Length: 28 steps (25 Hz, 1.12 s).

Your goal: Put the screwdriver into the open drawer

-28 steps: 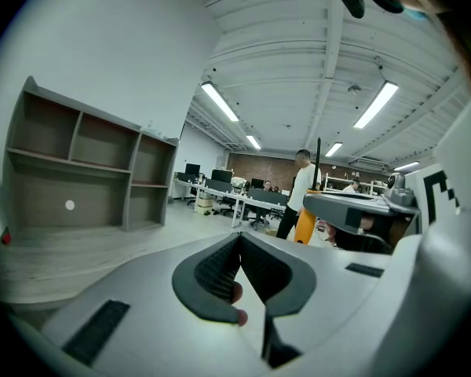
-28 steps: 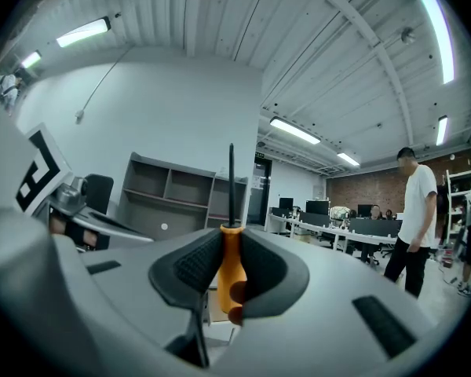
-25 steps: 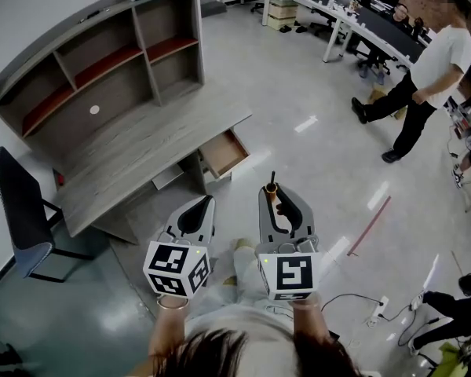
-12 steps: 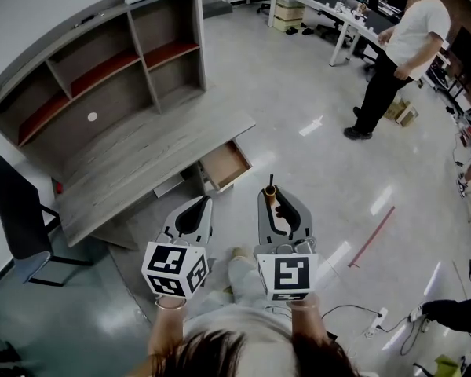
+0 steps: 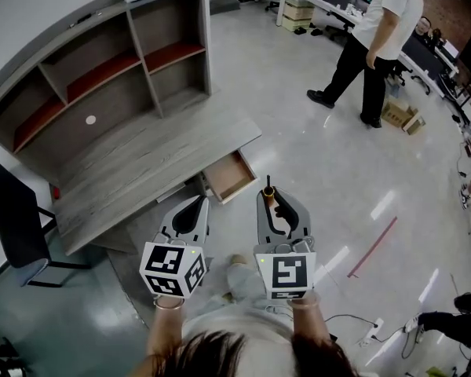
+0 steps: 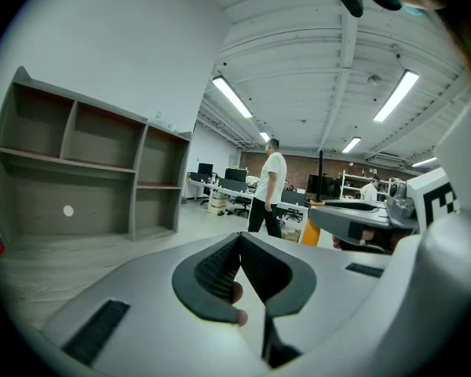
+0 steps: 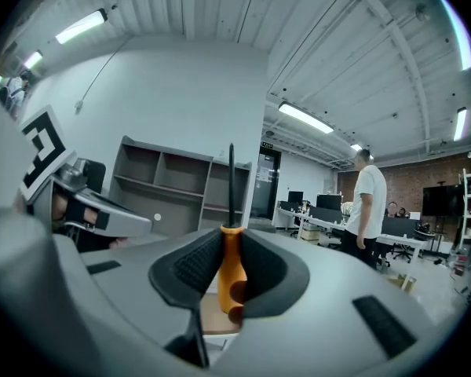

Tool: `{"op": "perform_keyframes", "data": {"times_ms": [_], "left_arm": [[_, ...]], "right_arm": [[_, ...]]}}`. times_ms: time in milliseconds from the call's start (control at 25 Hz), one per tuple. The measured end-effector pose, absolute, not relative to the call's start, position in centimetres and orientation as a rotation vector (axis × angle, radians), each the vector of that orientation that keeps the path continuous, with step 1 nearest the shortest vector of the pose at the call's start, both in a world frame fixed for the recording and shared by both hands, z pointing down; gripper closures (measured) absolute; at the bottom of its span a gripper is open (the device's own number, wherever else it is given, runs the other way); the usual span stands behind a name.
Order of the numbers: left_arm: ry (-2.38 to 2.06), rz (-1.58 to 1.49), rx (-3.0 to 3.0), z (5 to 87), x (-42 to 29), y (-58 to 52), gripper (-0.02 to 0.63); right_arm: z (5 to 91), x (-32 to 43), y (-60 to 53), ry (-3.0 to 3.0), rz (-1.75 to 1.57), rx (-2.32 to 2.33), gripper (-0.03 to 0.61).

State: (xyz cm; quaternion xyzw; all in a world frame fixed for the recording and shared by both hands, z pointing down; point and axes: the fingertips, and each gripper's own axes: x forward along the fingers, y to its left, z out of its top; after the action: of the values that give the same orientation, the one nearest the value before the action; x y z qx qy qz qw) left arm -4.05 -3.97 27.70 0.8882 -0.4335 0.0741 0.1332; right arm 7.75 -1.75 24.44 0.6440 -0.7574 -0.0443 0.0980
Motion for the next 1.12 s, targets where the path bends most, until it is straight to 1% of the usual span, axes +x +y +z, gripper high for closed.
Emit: {"op": "perform_keyframes", "data": {"times_ms": [1120], "left_arm": [[-1.413,0.245,2.363,33.7,-4.0,-14.7,0.597]], "right_arm": [[33.6,9.6,-14.7,-2.241,-0.130,1.553,0.492]]}}
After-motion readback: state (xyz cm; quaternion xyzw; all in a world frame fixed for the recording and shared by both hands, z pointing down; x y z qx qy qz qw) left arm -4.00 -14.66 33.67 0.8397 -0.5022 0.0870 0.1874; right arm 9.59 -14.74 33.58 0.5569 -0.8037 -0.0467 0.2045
